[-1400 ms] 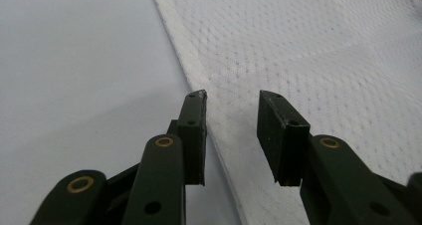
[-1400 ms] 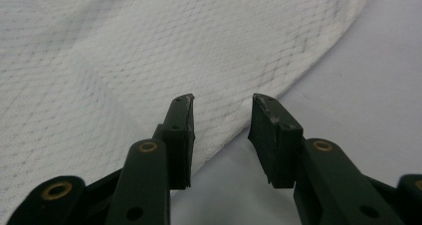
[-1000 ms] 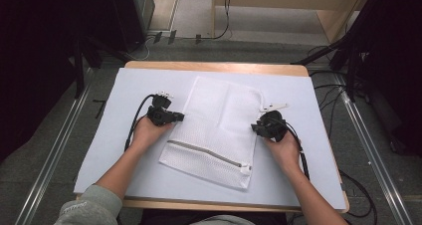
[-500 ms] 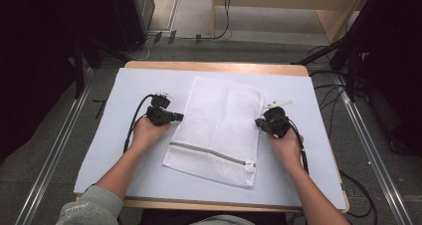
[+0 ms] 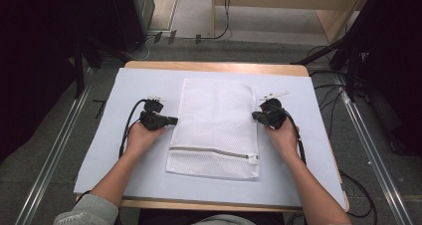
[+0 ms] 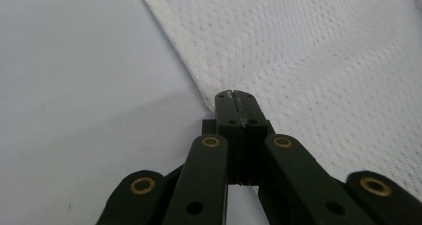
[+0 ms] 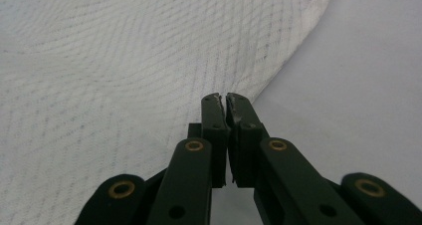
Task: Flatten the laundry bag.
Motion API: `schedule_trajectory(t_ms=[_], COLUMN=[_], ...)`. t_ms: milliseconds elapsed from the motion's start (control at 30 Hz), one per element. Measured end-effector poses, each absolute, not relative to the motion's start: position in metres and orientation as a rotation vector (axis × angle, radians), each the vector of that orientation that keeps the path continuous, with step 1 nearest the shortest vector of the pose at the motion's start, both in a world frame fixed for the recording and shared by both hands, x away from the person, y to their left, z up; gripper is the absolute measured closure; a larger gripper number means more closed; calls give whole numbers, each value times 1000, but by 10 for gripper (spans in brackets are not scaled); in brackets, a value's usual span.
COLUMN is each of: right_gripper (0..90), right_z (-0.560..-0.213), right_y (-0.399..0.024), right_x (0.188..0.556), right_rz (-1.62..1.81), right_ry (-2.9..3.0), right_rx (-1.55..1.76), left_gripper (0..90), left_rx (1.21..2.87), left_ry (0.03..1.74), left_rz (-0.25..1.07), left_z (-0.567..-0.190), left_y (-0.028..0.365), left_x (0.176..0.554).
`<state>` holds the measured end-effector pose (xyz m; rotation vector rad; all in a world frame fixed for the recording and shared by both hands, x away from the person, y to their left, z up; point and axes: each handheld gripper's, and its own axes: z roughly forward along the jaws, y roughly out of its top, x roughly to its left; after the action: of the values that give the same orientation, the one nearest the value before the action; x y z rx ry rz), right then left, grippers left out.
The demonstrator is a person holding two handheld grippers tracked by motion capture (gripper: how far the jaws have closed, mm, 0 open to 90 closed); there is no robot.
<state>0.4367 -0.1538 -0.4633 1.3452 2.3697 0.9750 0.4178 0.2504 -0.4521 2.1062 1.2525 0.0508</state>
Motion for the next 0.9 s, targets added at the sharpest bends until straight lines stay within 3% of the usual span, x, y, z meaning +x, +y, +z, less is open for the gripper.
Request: schedule_trajectory(t_ms=[333, 400, 500, 633, 900], right_gripper=[811, 801, 811, 899, 899], right_z=[-463, -458, -450, -442, -436], right_y=[-151, -153, -155, -153, -158], right_x=[440, 437, 429, 414, 388], right_rz=[1001, 1033, 1068, 1094, 1105], right_ry=[2362, 2355, 2355, 2400, 2456], right_rx=[1352, 1347, 1342, 1307, 1285], left_gripper=[900, 837, 800, 761, 657], left_rx=[2064, 2051, 2053, 2038, 2069], left_ry=[1263, 1251, 1242, 1187, 1133], left_rz=[65, 57, 87, 109, 43], left_z=[-452, -449, -444, -432, -418], left_y=[254, 257, 257, 253, 240], left_x=[418, 419, 417, 410, 400])
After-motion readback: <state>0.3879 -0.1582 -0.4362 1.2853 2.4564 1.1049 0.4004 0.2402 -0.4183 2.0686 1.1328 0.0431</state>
